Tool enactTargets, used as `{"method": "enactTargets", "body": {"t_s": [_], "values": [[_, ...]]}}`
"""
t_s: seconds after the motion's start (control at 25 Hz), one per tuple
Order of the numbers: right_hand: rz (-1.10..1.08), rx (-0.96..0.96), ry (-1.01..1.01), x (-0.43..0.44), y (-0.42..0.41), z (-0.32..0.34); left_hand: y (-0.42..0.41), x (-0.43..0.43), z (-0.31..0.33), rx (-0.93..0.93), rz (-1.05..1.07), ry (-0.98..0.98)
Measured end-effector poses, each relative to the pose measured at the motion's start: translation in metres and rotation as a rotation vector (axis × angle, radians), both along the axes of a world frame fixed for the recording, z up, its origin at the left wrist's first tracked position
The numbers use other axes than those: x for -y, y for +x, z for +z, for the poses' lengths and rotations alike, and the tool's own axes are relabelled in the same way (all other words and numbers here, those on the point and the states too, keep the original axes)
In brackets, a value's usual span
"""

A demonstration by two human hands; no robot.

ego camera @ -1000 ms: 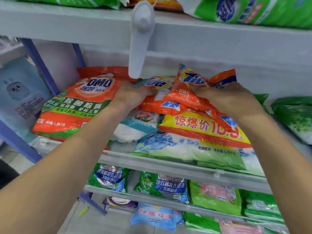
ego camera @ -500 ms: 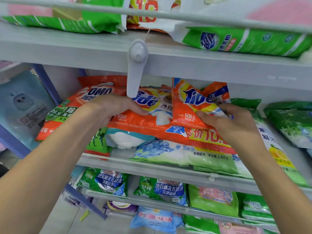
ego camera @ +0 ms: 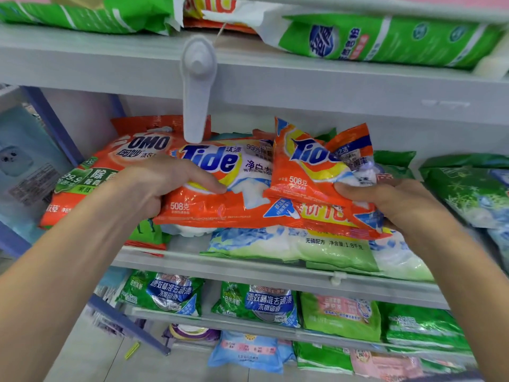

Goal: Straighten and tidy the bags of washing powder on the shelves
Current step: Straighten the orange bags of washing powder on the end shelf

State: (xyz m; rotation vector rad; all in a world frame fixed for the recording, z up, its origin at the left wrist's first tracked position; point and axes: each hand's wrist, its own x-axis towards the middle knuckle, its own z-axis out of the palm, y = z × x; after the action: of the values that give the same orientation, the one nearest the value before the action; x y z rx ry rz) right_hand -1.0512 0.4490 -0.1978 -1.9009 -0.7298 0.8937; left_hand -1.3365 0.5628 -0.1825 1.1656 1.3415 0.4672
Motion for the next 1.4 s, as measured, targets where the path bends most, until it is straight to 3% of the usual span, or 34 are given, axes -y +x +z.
{"method": "enactTargets", "body": {"t_s": [0.12, 0.28, 0.44, 0.56, 0.72, 1.08, 1.4], "values": [[0.072, -0.169, 0.034, 0.003, 0.008, -0.002, -0.002, 0.013, -0.002, 0.133, 0.084, 0.109], [0.078, -0.440, 0.296, 0.015, 0.003, -0.008, -0.013, 0.036, 0.001, 0.369, 0.104, 0.219], [0.103, -0.768, 0.245, 0.027, -0.008, -0.013, -0.017, 0.053, -0.010, 0.524, 0.137, 0.014], [0.042, -0.884, 0.203, 0.049, -0.021, -0.017, -0.017, 0.078, -0.021, 0.600, 0.243, -0.166], [0.042, -1.070, 0.238, 0.100, -0.040, -0.018, -0.022, 0.120, -0.015, 0.639, 0.321, -0.242], [0.064, -1.069, 0.285, 0.204, -0.059, 0.048, -0.060, 0.193, 0.050, 0.683, 0.336, -0.224], [0.160, -1.039, 0.362, 0.228, -0.067, 0.139, -0.069, 0.209, 0.131, 0.740, 0.253, -0.089]]}}
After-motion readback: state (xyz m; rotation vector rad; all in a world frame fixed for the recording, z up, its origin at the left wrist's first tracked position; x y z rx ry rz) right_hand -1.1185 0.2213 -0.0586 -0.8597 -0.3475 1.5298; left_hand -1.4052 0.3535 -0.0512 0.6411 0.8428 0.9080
